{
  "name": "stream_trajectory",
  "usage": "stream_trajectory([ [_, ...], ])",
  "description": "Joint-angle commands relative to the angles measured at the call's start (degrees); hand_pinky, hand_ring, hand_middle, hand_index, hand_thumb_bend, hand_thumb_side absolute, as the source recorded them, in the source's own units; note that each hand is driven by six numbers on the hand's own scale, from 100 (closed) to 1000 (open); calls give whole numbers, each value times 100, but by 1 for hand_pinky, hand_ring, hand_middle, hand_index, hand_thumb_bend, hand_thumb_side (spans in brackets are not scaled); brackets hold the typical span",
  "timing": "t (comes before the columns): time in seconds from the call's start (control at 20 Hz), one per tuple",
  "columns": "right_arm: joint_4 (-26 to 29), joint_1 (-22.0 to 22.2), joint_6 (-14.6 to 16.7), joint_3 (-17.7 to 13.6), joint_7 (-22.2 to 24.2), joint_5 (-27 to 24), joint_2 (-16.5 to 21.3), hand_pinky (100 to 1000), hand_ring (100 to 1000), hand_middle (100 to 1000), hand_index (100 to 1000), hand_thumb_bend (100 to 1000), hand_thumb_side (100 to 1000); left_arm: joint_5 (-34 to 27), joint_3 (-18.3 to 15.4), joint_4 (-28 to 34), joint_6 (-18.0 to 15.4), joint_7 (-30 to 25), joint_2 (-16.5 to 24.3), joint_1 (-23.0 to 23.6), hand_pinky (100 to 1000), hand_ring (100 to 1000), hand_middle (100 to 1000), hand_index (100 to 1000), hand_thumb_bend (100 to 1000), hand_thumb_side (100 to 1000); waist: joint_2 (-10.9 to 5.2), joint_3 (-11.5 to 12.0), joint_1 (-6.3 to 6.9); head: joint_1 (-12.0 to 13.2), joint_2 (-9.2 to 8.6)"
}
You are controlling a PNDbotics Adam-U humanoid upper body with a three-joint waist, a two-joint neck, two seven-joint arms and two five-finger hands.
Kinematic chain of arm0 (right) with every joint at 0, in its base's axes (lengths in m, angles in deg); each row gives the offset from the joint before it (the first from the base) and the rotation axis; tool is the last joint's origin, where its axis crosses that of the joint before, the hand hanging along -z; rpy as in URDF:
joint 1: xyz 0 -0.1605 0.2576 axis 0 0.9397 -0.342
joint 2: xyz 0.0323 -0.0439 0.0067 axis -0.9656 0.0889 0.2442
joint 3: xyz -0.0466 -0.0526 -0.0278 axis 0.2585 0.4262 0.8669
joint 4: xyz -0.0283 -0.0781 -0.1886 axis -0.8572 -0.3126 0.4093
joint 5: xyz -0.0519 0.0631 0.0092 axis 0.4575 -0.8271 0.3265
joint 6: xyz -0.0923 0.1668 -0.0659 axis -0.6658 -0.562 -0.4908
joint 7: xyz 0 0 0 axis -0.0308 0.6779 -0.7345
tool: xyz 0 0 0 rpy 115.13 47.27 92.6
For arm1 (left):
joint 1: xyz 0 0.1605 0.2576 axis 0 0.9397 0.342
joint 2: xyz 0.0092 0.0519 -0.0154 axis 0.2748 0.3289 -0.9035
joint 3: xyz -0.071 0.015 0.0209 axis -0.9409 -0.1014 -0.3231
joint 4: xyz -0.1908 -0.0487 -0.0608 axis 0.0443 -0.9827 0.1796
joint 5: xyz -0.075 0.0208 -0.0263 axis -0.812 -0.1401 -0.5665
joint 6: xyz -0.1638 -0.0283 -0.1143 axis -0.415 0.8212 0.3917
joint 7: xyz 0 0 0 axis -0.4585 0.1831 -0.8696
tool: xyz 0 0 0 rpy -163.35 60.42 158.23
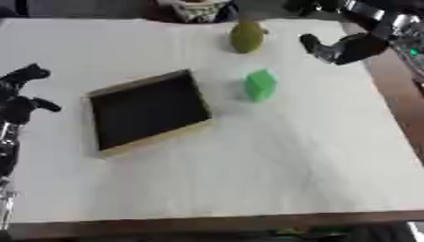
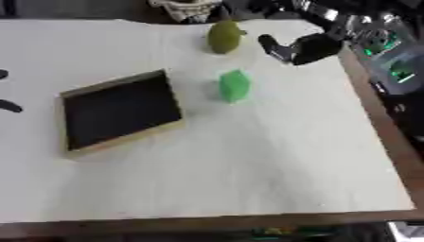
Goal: Pick up objects on the table and place them in the box.
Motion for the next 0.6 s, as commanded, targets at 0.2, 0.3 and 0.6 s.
stream_trajectory([
  [0.2, -779, -389, 240, 73, 360, 497, -130, 850, 897, 875, 983, 100, 581, -22, 23, 57, -8, -43, 124, -14, 550, 979, 745, 833, 525, 801, -113, 16, 14, -27, 28],
  [0.3, -1034, -464, 317, 63, 388, 697, -253, 851, 899, 879, 984, 100, 604, -25, 27, 53, -7, -50, 120, -12, 550, 979, 745, 833, 528, 804, -114, 19, 20, -28, 28],
  [0.6, -1615, -608, 571, -9, 315, 1274, -551, 851, 905, 883, 989, 100, 598, -34, 31, 47, -5, -65, 114, -11, 550, 980, 745, 834, 522, 809, -114, 40, 24, -42, 28],
])
